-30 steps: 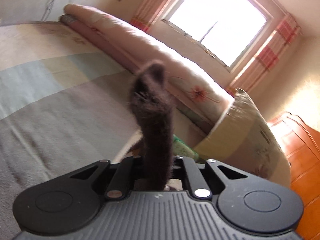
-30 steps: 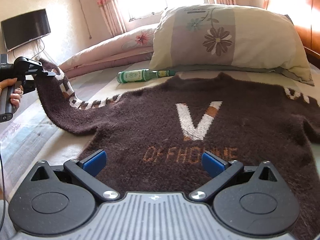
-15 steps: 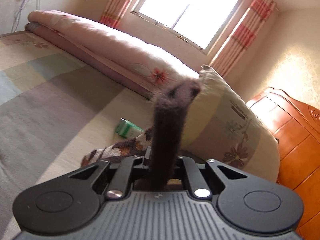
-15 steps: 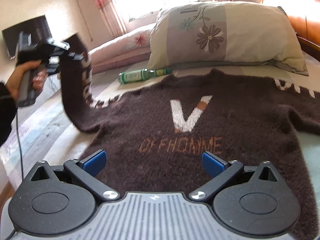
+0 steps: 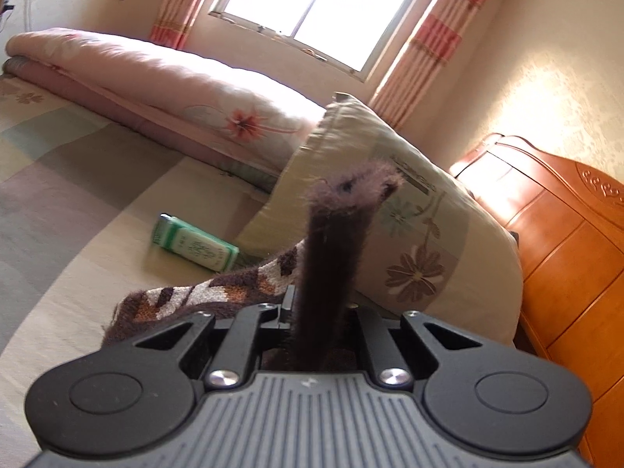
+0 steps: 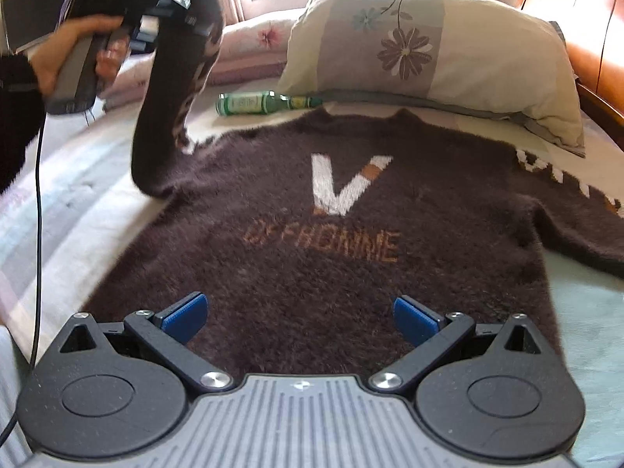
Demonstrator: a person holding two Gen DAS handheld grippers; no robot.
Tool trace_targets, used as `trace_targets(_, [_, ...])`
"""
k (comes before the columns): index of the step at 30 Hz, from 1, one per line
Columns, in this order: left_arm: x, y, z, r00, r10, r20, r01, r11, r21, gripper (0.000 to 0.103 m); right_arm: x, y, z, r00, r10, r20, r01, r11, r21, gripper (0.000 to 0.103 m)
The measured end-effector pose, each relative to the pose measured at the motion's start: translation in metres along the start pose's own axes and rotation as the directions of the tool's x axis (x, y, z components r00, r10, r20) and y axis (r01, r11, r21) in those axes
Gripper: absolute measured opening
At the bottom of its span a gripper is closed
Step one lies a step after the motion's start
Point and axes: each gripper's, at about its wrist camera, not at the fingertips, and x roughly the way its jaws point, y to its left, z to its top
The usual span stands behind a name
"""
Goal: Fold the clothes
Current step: 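Lift the sleeve and carry it across the sweater body with the left tool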
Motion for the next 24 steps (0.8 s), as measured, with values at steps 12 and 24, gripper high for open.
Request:
trace_targets(12, [0.023,-0.040,-0.011,0.997,-0.048,-0.052,0.049,0.999,0.020,0.008,0.003,0.000,-0.001,1.000,-0.001,-0.016,0.001,1.000,-0.001,0.103])
trace_targets(24, [0.039,-0.078,-0.038,0.989,-0.093,-0.115,0.109,0.984,0.140,0.008,0.003,-0.009,-0.001,1.000,-0.016,-0.006,0.016,1.000,0.024,0.103])
